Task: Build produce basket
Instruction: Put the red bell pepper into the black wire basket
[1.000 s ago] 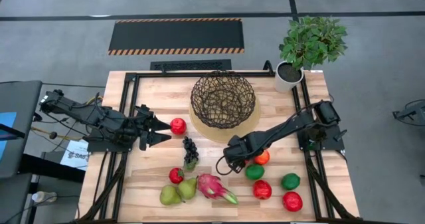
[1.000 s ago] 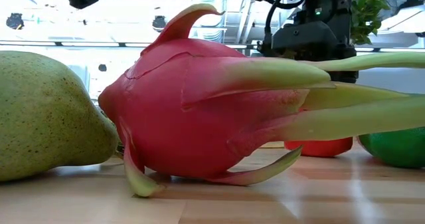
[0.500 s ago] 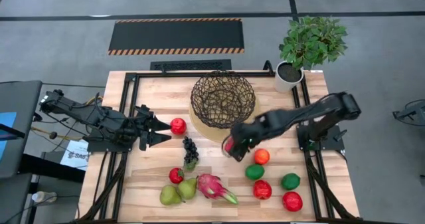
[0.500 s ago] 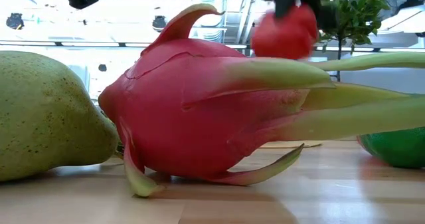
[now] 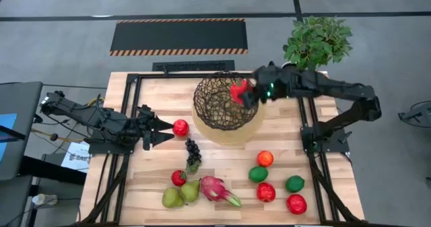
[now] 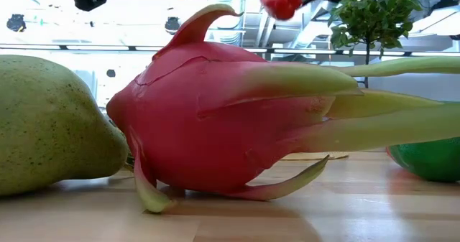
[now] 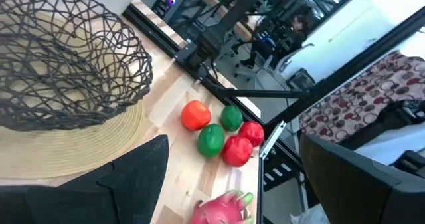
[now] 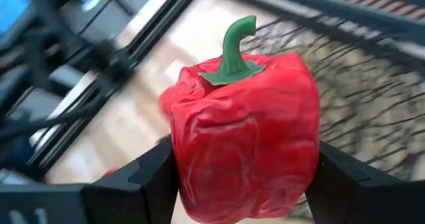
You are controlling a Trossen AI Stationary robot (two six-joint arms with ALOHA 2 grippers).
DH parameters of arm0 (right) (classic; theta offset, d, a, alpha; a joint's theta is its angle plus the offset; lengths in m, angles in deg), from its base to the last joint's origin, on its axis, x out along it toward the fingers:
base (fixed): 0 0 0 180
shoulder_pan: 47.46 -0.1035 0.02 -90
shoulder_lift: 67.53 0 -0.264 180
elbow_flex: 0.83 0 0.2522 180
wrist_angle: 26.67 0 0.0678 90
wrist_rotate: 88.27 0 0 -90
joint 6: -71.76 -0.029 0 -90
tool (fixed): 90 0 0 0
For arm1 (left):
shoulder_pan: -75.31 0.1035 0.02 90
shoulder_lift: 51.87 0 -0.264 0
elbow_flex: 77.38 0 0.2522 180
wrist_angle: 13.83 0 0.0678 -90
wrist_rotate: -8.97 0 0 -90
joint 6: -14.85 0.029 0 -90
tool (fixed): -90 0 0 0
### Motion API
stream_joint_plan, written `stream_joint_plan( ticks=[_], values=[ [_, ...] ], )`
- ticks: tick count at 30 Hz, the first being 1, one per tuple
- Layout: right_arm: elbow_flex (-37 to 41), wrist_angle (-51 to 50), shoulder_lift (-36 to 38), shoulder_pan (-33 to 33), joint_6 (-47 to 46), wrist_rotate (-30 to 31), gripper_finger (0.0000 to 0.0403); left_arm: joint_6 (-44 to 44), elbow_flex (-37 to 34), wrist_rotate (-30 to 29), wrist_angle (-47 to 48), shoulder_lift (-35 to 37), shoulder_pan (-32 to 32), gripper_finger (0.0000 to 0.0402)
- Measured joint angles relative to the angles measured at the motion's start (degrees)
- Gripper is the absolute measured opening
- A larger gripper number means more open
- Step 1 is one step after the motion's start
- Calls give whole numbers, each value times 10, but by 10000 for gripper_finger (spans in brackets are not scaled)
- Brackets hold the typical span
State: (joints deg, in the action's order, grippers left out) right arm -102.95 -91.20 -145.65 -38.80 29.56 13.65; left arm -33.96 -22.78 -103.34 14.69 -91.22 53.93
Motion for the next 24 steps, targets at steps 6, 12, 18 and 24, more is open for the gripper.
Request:
stream_joint_plan(
  ticks=[6,12,18,24],
  values=[
    [0,2,-69,79,57,-34,265,-33,0,-5,16,0,0,324],
    [0,0,-166,106,111,-45,265,-66,0,-17,53,0,0,324],
    [0,-8,-253,114,130,-46,265,-82,0,-27,71,0,0,324],
    [0,-15,-311,123,142,-46,266,-85,0,-40,73,0,0,324]
  ],
)
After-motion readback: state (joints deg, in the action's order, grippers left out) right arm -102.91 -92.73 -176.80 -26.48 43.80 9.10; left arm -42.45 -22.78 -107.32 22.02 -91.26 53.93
